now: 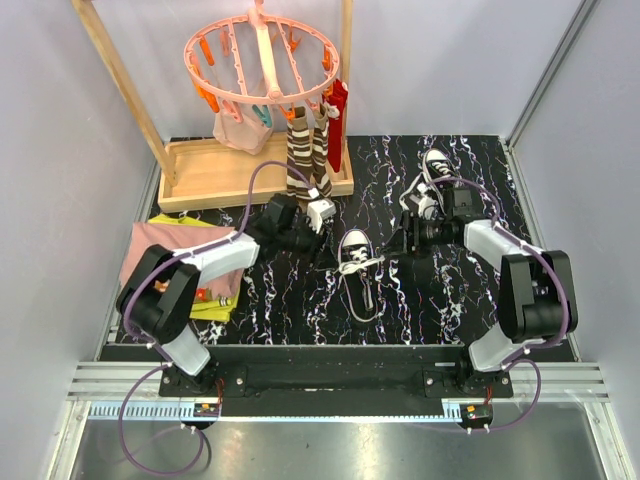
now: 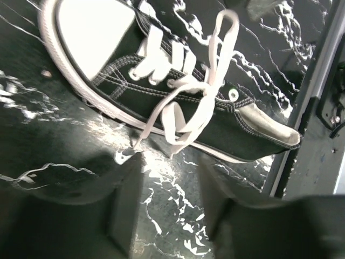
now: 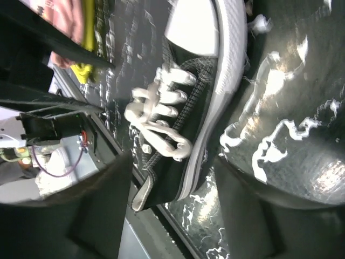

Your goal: Tie the shoes

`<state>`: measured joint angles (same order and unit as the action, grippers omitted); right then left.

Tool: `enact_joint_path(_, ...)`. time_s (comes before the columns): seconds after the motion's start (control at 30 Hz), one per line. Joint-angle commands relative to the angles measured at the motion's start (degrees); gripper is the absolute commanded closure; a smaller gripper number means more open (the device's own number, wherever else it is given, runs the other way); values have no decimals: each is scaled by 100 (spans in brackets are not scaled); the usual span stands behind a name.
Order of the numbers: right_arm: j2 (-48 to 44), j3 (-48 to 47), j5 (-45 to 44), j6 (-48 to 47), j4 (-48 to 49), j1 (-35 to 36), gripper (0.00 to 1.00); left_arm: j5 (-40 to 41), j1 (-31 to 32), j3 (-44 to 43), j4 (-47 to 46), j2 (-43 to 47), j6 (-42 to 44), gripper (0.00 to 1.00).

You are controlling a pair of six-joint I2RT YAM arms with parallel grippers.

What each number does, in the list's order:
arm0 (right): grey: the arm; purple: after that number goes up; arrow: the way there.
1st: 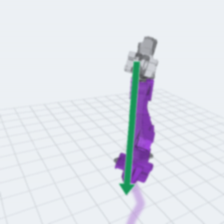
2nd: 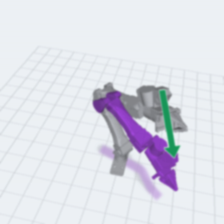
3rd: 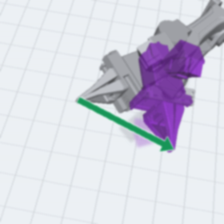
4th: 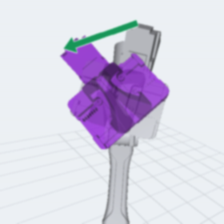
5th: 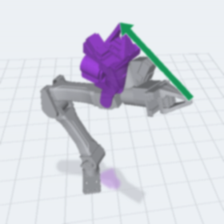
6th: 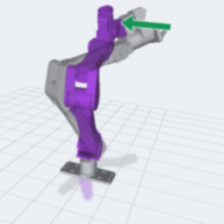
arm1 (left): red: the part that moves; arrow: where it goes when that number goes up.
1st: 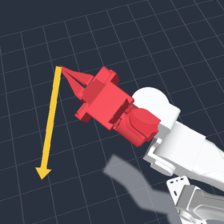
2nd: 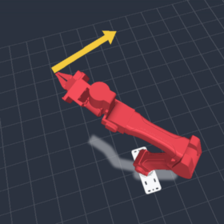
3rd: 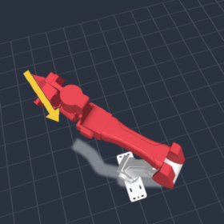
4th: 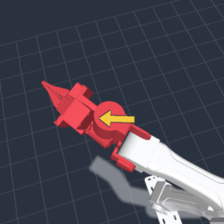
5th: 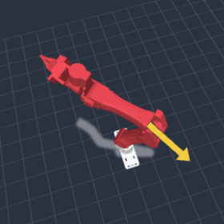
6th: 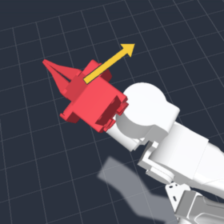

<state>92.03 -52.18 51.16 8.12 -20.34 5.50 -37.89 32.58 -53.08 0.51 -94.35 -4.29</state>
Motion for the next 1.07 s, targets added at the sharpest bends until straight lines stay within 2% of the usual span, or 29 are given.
enact_joint_path(0.0,-895,-661,141,-161,-92,-49,23,414,-41,-773,440,950,534,41)
enact_joint_path(0.03,-1036,-749,-16,-249,-171,-57,19,457,-145,-818,641,1110,605,39)
enact_joint_path(0.07,-1160,-897,-96,-423,-346,-58,10,501,-207,-905,730,1251,631,34)
enact_joint_path(0.1,-1378,-977,-167,-512,-426,-58,7,458,-286,-976,879,1496,649,12)
enact_joint_path(0.13,-1494,-1082,-289,-574,-523,-66,5,406,-444,-1046,1254,1602,675,1)
enact_joint_path(0.2,-1757,-1171,-448,-732,-787,-75,0,440,-681,-1309,1947,1848,702,1)
enact_joint_path(0.33,-2057,-1355,-1054,-1022,-1331,-119,0,1027,-1121,-2047,3435,1920,702,1)
enact_joint_path(0.4,-2188,-1391,-1369,-1075,-1507,-189,0,1055,-1524,-2285,4040,2007,737,1)
enact_joint_path(0.5,-2286,-1409,-1791,-1155,-1938,-242,0,766,-2051,-2190,4482,2296,1036,1)
enact_joint_path(0.6,-2443,-1242,-1968,-1199,-2255,-251,0,993,-2334,-1707,4493,2691,931,1)
enact_joint_path(0.77,-2751,-671,-2031,-936,-2299,-251,0,1582,-2396,-899,4361,3132,834,1)
enact_joint_path(1.03,-2480,-486,-2303,-654,-2176,-251,0,2039,-2432,-238,3939,3493,475,1)
